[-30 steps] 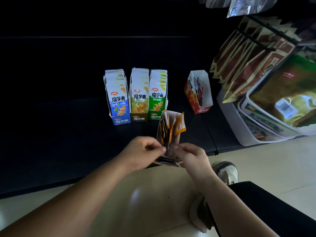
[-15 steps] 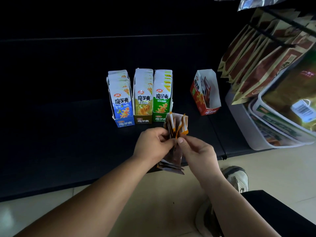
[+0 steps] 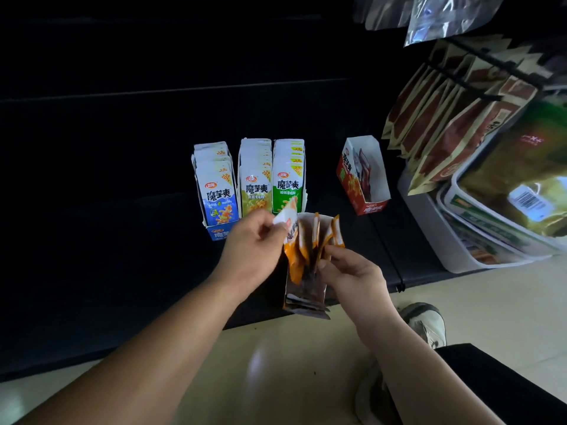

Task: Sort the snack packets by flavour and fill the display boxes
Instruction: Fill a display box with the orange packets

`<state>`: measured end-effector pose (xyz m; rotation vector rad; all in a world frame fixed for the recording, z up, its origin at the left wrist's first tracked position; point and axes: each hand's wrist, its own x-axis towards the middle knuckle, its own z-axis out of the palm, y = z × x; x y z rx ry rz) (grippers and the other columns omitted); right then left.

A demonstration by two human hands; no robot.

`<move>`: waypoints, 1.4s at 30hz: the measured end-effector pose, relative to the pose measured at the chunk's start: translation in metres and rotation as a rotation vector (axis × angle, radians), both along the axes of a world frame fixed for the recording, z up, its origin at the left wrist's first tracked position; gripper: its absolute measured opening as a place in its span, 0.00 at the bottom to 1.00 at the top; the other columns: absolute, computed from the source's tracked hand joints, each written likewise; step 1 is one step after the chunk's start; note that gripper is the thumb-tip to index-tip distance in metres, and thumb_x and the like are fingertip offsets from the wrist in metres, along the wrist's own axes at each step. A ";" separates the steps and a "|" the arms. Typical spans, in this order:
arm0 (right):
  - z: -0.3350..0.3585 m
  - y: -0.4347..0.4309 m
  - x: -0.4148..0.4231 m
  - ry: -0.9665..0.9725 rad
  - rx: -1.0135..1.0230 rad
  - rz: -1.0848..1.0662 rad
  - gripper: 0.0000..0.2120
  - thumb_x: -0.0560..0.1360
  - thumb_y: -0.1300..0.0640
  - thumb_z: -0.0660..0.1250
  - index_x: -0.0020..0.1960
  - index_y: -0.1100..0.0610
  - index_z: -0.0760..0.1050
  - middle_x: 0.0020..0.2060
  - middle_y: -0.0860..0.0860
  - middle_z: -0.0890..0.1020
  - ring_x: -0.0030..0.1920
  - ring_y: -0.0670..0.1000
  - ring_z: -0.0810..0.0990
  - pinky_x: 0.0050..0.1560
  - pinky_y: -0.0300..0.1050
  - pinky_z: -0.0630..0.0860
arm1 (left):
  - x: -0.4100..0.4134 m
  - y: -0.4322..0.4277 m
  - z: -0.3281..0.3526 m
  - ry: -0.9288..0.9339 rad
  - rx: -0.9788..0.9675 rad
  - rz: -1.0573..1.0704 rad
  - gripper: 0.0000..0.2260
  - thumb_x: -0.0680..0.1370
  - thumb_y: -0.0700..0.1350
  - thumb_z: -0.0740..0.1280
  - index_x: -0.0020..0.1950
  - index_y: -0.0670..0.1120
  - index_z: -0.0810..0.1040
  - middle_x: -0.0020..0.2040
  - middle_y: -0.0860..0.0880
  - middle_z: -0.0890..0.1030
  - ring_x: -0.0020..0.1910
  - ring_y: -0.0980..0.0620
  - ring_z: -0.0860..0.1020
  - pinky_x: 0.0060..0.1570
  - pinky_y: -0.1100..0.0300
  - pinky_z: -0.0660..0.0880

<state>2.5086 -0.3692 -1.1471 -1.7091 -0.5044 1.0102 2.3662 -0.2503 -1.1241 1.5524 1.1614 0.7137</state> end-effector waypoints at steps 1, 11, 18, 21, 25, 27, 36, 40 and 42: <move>0.002 0.000 -0.001 0.005 -0.003 -0.001 0.13 0.80 0.59 0.72 0.63 0.50 0.82 0.48 0.50 0.88 0.51 0.49 0.87 0.60 0.53 0.83 | -0.004 0.003 0.004 -0.001 -0.007 0.028 0.10 0.83 0.47 0.68 0.41 0.51 0.75 0.40 0.50 0.82 0.44 0.44 0.83 0.44 0.52 0.79; 0.033 0.000 -0.016 -0.024 0.056 0.097 0.15 0.77 0.61 0.75 0.60 0.45 0.83 0.50 0.48 0.88 0.51 0.46 0.86 0.50 0.42 0.84 | -0.016 -0.008 0.019 -0.121 -0.108 -0.071 0.05 0.84 0.44 0.66 0.50 0.53 0.78 0.47 0.52 0.87 0.46 0.56 0.85 0.48 0.56 0.82; 0.043 0.001 -0.003 0.002 0.180 0.073 0.11 0.78 0.64 0.73 0.58 0.54 0.83 0.49 0.53 0.88 0.52 0.51 0.87 0.54 0.49 0.84 | -0.013 -0.016 0.014 -0.155 -0.215 -0.301 0.06 0.84 0.40 0.66 0.52 0.49 0.80 0.48 0.52 0.88 0.48 0.58 0.82 0.57 0.57 0.78; 0.040 -0.003 0.004 -0.044 0.120 0.181 0.04 0.78 0.63 0.73 0.52 0.60 0.85 0.45 0.56 0.87 0.45 0.48 0.84 0.50 0.44 0.82 | -0.014 -0.019 0.009 -0.106 -0.237 -0.348 0.06 0.83 0.36 0.67 0.53 0.46 0.82 0.48 0.51 0.88 0.47 0.58 0.83 0.54 0.62 0.77; 0.028 -0.012 0.004 -0.130 0.010 0.295 0.02 0.78 0.61 0.74 0.47 0.58 0.86 0.41 0.52 0.87 0.41 0.46 0.83 0.43 0.39 0.79 | -0.016 -0.020 0.007 0.015 -0.213 -0.229 0.09 0.80 0.35 0.69 0.49 0.47 0.86 0.46 0.52 0.88 0.46 0.58 0.84 0.51 0.63 0.80; 0.021 -0.014 0.000 -0.179 -0.067 0.363 0.04 0.79 0.59 0.73 0.47 0.54 0.86 0.43 0.53 0.87 0.44 0.48 0.84 0.46 0.40 0.79 | -0.017 -0.017 0.000 0.077 -0.190 -0.104 0.11 0.79 0.34 0.67 0.47 0.48 0.85 0.46 0.50 0.87 0.47 0.53 0.85 0.52 0.58 0.82; 0.030 -0.009 -0.001 0.037 -0.248 0.390 0.12 0.82 0.43 0.67 0.54 0.47 0.86 0.48 0.43 0.88 0.49 0.38 0.84 0.46 0.29 0.73 | -0.012 -0.014 -0.030 0.348 -0.067 -0.063 0.12 0.74 0.51 0.78 0.52 0.50 0.79 0.44 0.53 0.80 0.43 0.55 0.80 0.43 0.56 0.79; 0.023 -0.008 -0.002 -0.150 -0.220 0.348 0.08 0.82 0.50 0.68 0.51 0.46 0.86 0.47 0.45 0.87 0.52 0.45 0.85 0.57 0.45 0.80 | -0.009 -0.015 -0.037 0.394 -0.110 -0.067 0.10 0.76 0.50 0.77 0.47 0.50 0.78 0.43 0.52 0.81 0.42 0.54 0.78 0.43 0.55 0.76; 0.018 -0.009 -0.002 -0.239 -0.216 0.317 0.08 0.81 0.54 0.68 0.50 0.45 0.86 0.46 0.45 0.87 0.51 0.46 0.85 0.56 0.47 0.82 | -0.008 -0.015 -0.036 0.301 -0.119 -0.079 0.08 0.77 0.47 0.76 0.41 0.47 0.80 0.38 0.52 0.80 0.37 0.54 0.77 0.42 0.56 0.75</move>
